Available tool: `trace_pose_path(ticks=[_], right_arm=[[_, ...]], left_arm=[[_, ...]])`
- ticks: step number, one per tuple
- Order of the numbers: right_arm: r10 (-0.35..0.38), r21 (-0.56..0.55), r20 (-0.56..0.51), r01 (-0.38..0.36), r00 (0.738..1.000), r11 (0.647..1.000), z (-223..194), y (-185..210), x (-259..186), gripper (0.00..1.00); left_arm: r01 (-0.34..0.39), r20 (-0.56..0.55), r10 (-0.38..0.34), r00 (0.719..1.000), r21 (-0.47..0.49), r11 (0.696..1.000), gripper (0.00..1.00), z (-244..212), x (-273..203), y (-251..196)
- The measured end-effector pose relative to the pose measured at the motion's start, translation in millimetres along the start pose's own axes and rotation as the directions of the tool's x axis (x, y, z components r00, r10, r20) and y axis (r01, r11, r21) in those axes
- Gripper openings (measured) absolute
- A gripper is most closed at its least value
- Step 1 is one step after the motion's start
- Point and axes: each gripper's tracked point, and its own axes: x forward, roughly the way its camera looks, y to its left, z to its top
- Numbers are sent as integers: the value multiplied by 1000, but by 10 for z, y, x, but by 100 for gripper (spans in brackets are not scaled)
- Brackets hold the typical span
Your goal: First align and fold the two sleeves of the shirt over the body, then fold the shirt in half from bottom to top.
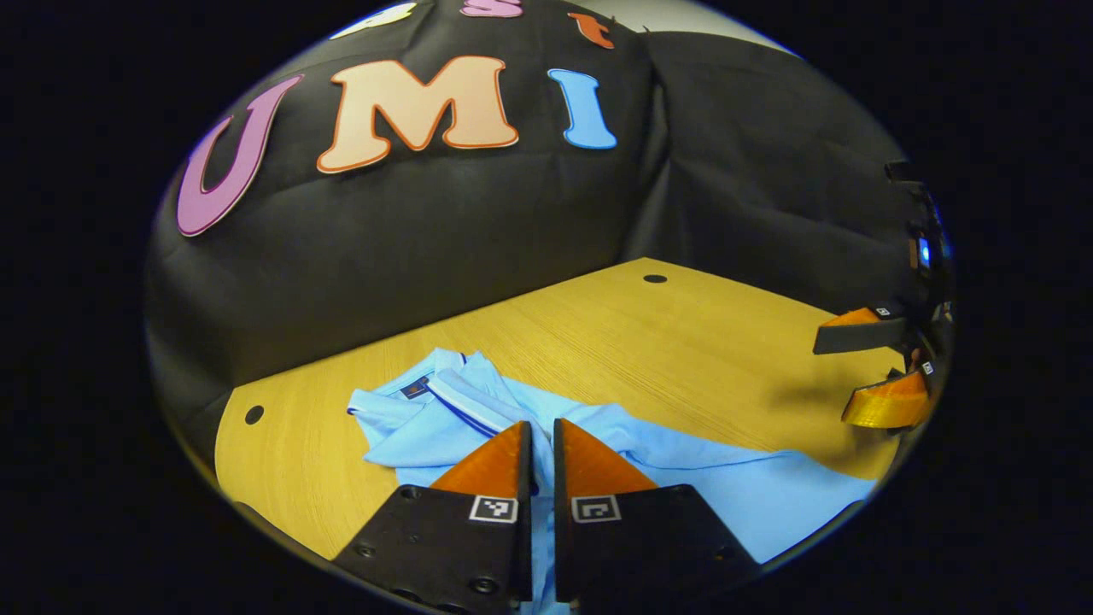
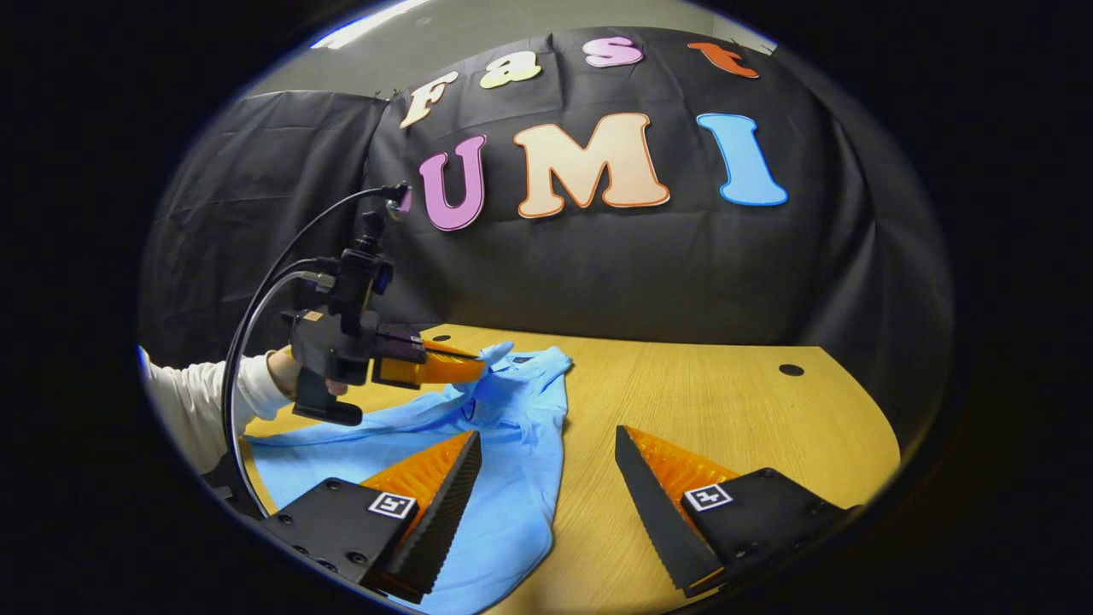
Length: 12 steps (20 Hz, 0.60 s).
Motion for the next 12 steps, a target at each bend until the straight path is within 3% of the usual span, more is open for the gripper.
trace_pose_path(ticks=[2,3,4,6,12], right_arm=[[10,-4,-2,-10,1000,1000,-2,10,10,98],[13,-8,-2,-13,1000,1000,-15,17,11,98],[15,-9,-5,-15,1000,1000,-27,23,18,98],[21,-8,-20,-21,1000,1000,-73,49,36,98],[64,4,-80,-63,995,998,-272,221,102,98]], left_arm=[[6,-11,-6,1000,-20,1000,21,-38,-21,-87],[1,-6,-1,1000,-28,1000,47,-38,-52,-95],[-14,2,14,1000,-30,999,65,-7,-89,-82],[-52,17,52,998,-30,998,87,-22,-217,-1],[-122,68,125,990,-53,991,89,-125,-911,98]])
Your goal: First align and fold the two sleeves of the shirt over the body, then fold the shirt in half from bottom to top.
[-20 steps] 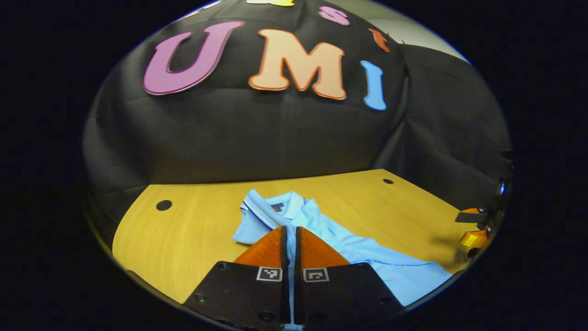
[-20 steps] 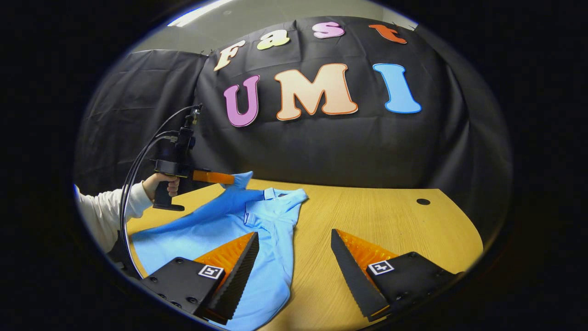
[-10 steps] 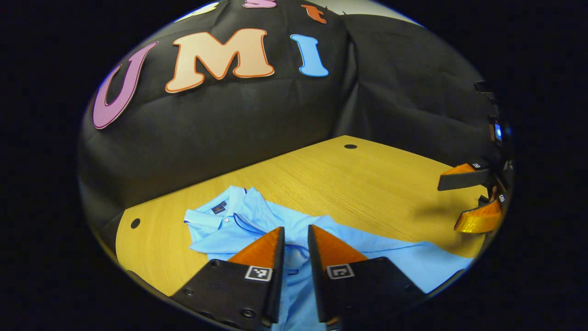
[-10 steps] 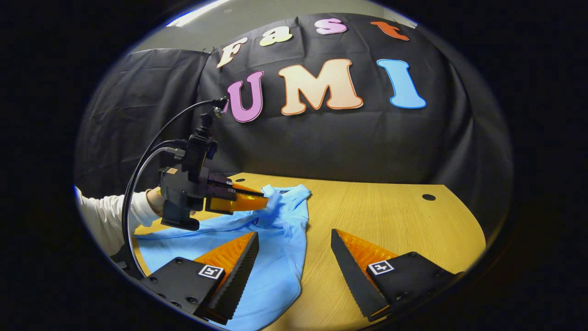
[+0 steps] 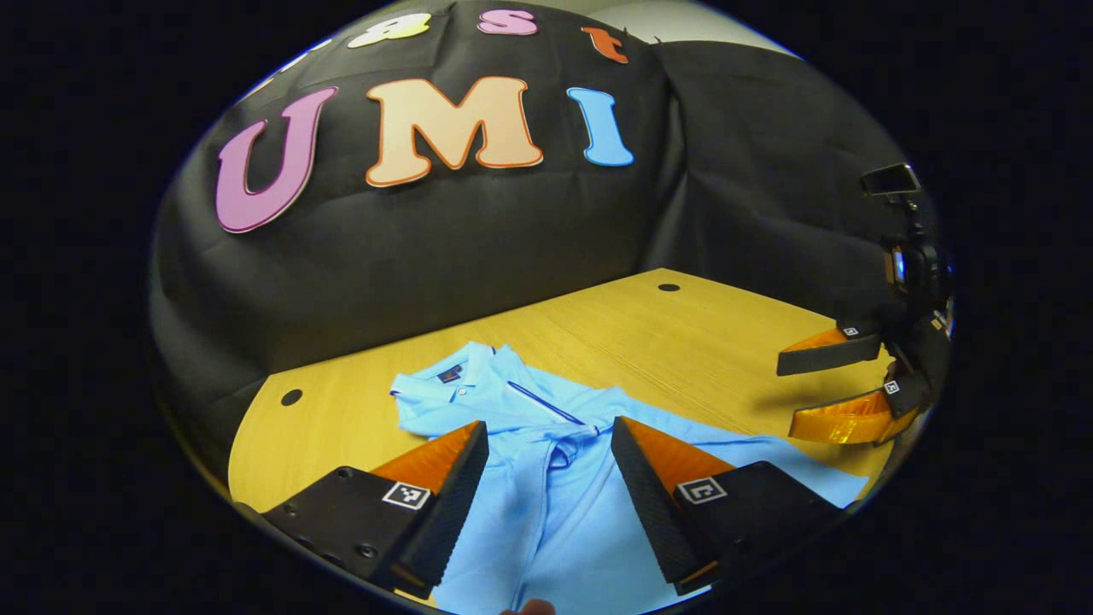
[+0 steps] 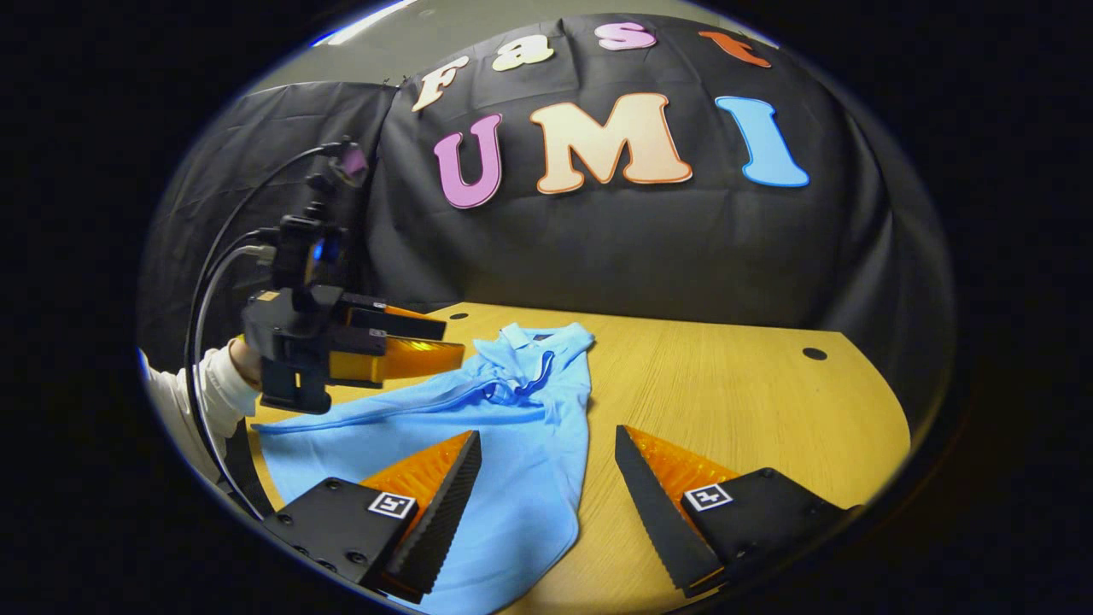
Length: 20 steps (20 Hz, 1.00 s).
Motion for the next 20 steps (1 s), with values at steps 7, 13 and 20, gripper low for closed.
trace_pose_path(ticks=[7,13,20], right_arm=[[37,5,-54,-37,998,999,-270,357,-137,98],[-35,-122,-126,20,991,992,-698,503,-455,98],[-19,3,-147,20,989,1000,-1037,716,-839,98]], left_arm=[[-132,-72,130,989,-29,991,90,-598,-989,298],[-213,-210,182,961,-139,967,90,-1330,-1676,311],[-285,-272,226,936,-203,937,90,-1766,-2133,263]])
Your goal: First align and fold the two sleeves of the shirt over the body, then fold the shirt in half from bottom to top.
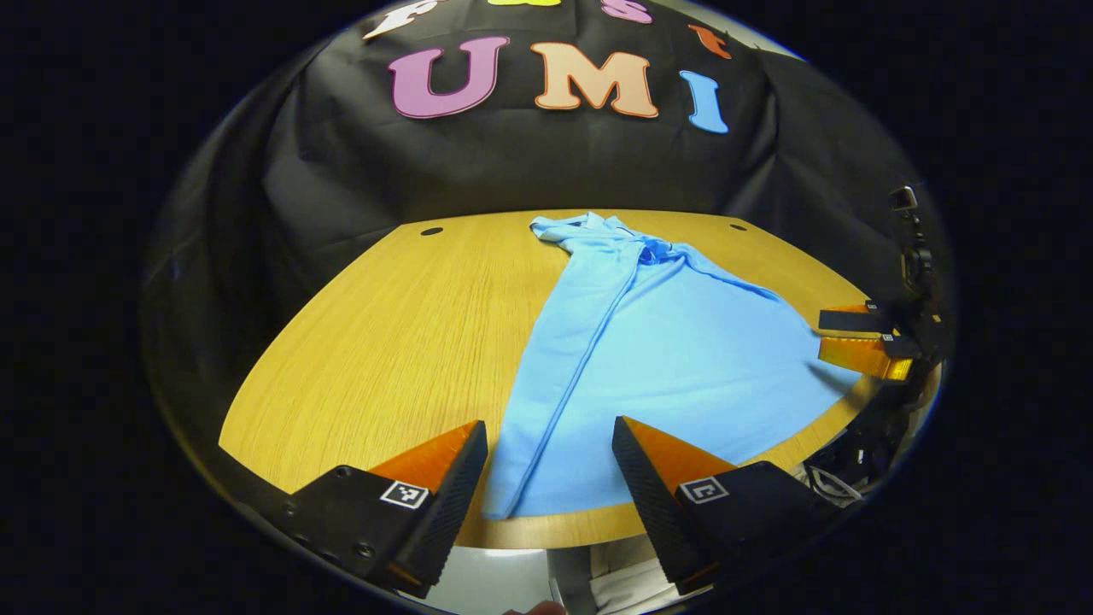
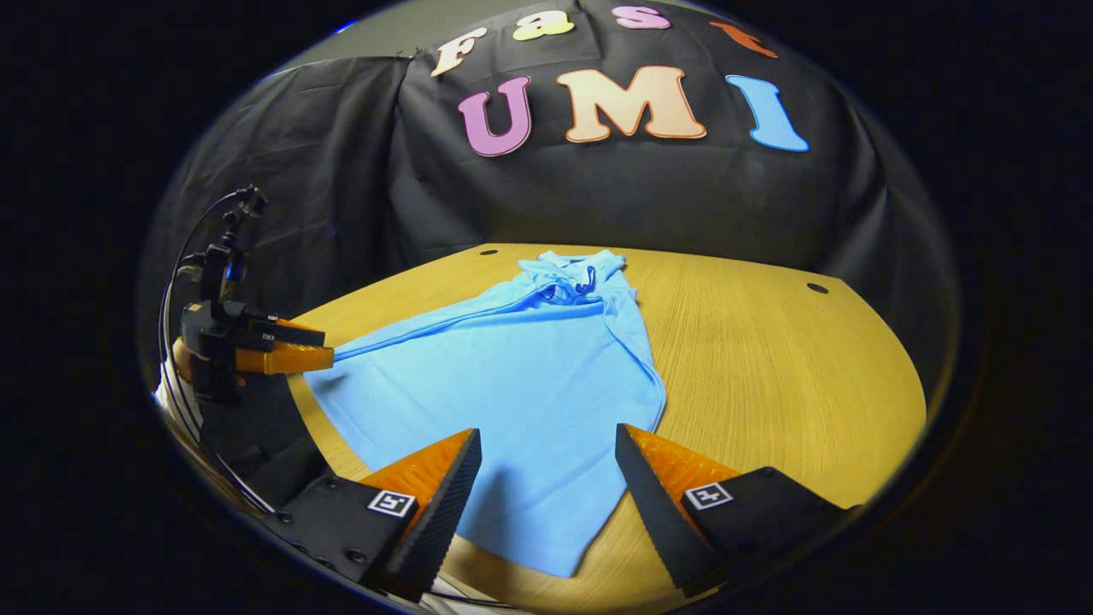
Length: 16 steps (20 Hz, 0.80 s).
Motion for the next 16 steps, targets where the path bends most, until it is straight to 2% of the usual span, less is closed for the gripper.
trace_pose_path(ticks=[3,4,5,7,8,9,11,12,16], right_arm=[[-30,-21,-16,30,999,999,-163,-29,-4,95],[-41,-30,-29,41,999,999,-206,-39,9,98],[-43,-38,-44,41,998,998,-256,-33,10,95],[-49,-54,-46,46,998,997,-251,-17,1,99],[-49,-54,-46,46,998,997,-240,-15,11,95],[-50,-50,-45,48,998,998,-245,-26,16,99],[-48,-53,-40,46,998,998,-258,-7,25,95],[-46,-57,-35,44,998,997,-261,1,24,99],[-46,-49,-13,45,999,998,-262,11,42,99]], left_arm=[[9,-3,-9,1000,-7,1000,90,-79,-42,-6],[13,-6,-13,1000,-13,1000,89,-97,-41,-16],[17,-10,-17,1000,-20,1000,90,-131,-36,-12],[15,-17,-16,1000,-29,999,90,-147,-18,10],[10,-25,-11,1000,-38,999,90,-168,-6,23],[9,-27,-11,1000,-45,999,90,-180,-1,17],[11,-27,-12,1000,-43,999,89,-185,-3,7],[12,-24,-13,1000,-42,999,89,-178,-1,-3],[20,-18,-21,1000,-30,999,89,-169,-2,-41]])
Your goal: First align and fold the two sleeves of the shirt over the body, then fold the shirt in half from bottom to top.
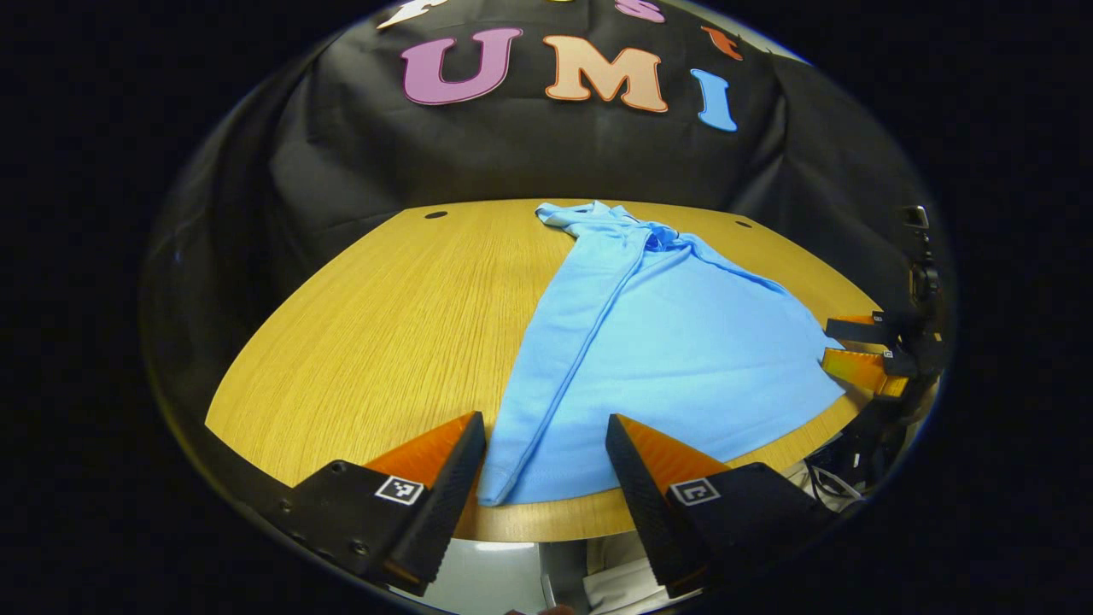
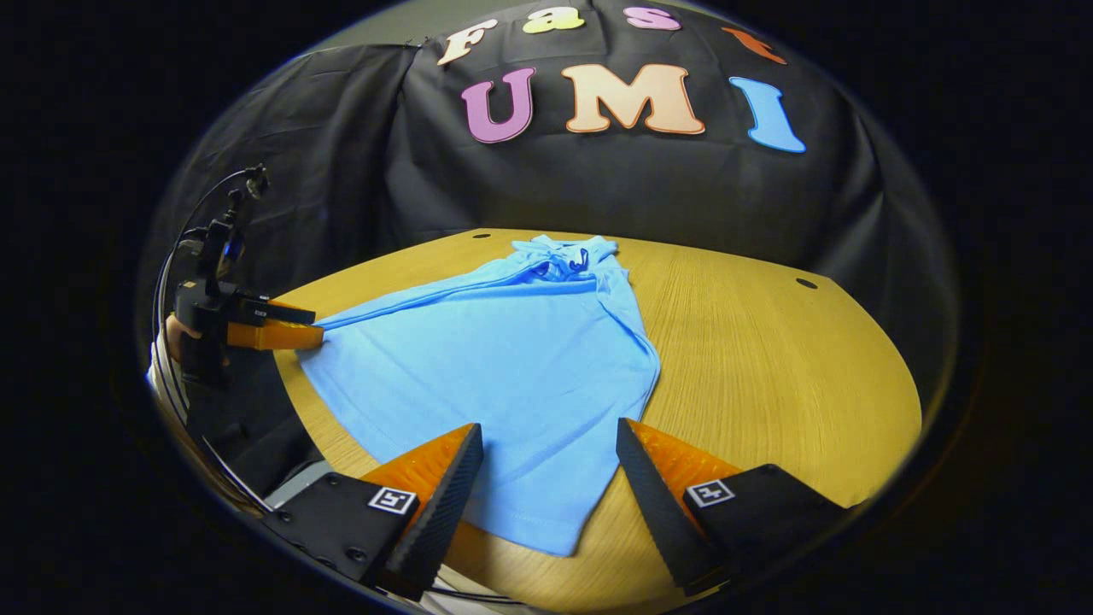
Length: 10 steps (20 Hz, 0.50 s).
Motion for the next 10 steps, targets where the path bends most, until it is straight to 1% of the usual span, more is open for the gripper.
trace_pose_path(ticks=[1,3,4,5,6,7,8,9,10], right_arm=[[4,1,3,-4,1000,1000,-17,21,21,99],[16,-3,3,-16,1000,1000,-27,80,24,93],[27,-8,-1,-27,1000,1000,-19,124,34,86],[36,-13,-4,-36,999,999,-16,153,41,82],[44,-24,-5,-44,999,999,-15,179,43,70],[56,-31,-4,-56,998,998,-24,223,38,66],[63,-31,-6,-63,998,998,-20,247,42,58],[59,-36,-5,-59,998,998,-17,244,50,52],[57,-41,-8,-57,998,998,-13,251,44,49]], left_arm=[[11,7,-11,1000,13,1000,88,15,-3,-4],[39,13,-39,999,28,999,82,34,37,-85],[57,7,-57,998,39,998,72,33,71,-136],[74,6,-74,997,48,996,67,34,95,-176],[86,2,-86,996,57,995,54,35,104,-214],[99,5,-99,995,66,993,48,33,82,-229],[111,8,-111,994,70,991,37,43,77,-259],[119,11,-120,993,68,991,32,31,76,-275],[130,14,-131,991,61,990,25,35,89,-307]])
